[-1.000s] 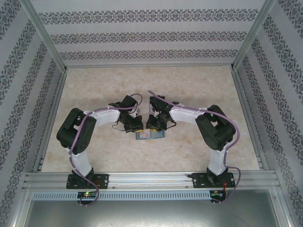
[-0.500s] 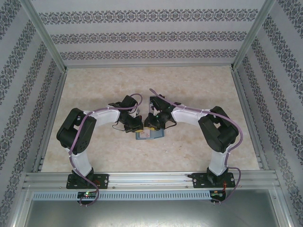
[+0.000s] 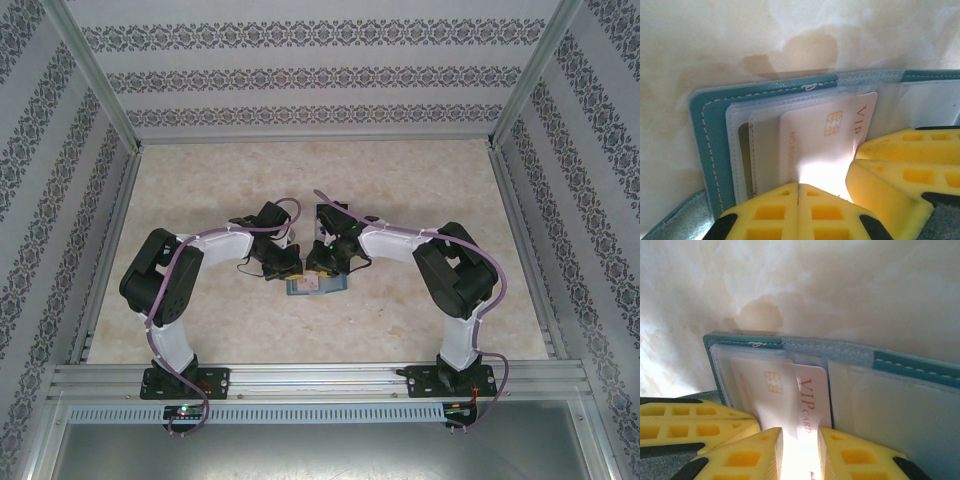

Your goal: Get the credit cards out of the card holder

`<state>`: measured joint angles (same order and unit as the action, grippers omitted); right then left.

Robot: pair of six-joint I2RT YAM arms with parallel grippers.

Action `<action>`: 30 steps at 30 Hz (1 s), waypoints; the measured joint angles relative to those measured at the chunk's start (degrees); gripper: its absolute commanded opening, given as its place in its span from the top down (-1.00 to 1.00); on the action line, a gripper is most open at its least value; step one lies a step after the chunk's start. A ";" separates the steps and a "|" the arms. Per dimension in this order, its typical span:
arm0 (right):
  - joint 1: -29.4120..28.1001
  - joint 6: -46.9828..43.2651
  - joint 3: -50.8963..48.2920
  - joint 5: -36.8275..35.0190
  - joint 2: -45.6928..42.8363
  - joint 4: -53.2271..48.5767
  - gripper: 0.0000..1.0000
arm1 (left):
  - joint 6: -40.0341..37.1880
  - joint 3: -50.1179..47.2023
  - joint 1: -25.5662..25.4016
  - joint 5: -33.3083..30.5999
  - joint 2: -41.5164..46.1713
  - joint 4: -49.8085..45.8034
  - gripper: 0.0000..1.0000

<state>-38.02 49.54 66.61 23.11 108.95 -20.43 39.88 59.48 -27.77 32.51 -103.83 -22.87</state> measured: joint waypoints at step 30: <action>2.29 -6.32 -1.40 3.93 0.09 0.33 0.52 | -0.90 1.29 -0.98 -3.23 -0.13 -2.62 0.98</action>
<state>-35.73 43.22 65.21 27.05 109.03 -20.10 38.98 60.77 -28.75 29.28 -103.96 -25.50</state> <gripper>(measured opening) 0.240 0.043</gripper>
